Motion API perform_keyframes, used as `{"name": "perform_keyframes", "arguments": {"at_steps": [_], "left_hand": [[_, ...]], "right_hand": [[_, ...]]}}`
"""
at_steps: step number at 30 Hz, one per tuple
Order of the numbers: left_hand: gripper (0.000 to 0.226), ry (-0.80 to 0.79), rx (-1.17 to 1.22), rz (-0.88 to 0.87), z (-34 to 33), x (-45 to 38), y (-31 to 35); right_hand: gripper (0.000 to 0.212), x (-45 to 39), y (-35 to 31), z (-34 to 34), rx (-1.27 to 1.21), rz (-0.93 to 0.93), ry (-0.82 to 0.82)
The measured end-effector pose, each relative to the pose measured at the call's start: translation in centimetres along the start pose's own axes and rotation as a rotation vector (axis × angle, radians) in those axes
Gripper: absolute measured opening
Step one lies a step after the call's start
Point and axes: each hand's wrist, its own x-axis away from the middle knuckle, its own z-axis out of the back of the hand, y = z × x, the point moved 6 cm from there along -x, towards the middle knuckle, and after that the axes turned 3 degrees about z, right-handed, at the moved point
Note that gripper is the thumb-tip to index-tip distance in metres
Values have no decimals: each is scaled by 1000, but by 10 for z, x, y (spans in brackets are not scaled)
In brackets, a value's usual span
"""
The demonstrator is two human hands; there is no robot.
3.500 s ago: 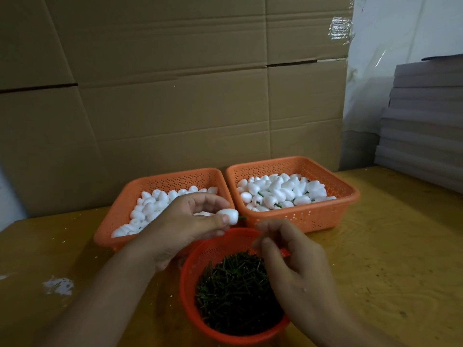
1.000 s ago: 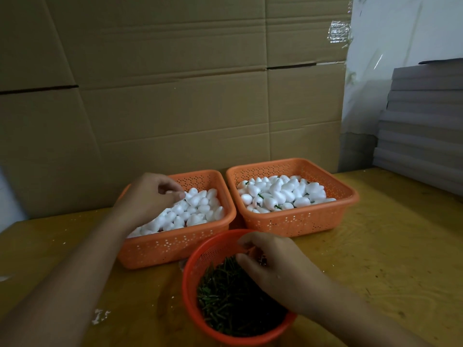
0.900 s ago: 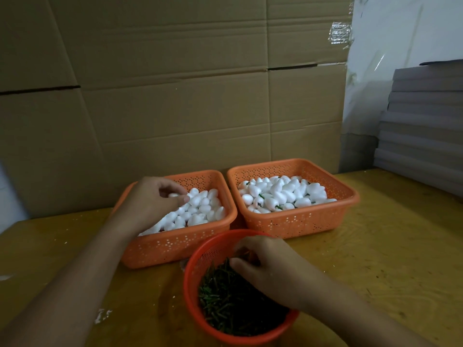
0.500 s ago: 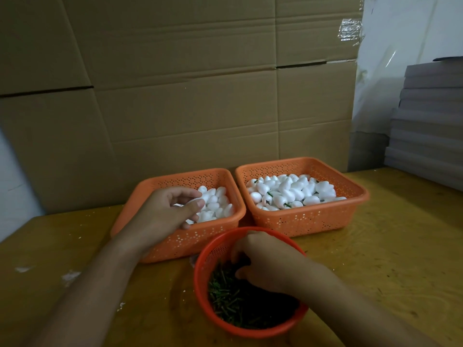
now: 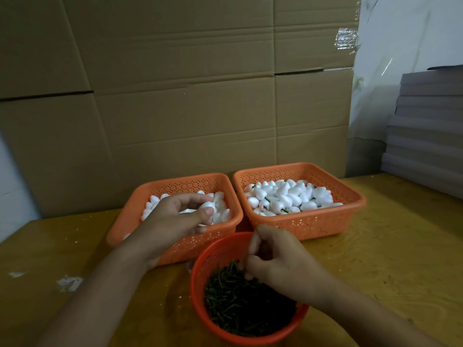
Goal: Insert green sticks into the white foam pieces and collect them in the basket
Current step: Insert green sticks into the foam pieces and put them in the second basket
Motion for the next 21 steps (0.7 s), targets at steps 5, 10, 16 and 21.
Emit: {"name": "perform_keyframes", "arguments": {"at_steps": [5,10,16,21], "left_hand": [[23,-83,47,-10,-13,4,5],[31,-144,69,8,-21,7,4],[38,-177,88,45,-32,11,1],[39,-198,76,25,-32,14,7]], "right_hand": [[7,-1,2,10,-122,-4,122],[9,-3,6,13,-226,-80,121],[7,-2,6,14,-282,-129,103],[8,0,3,15,-161,-56,169]]}}
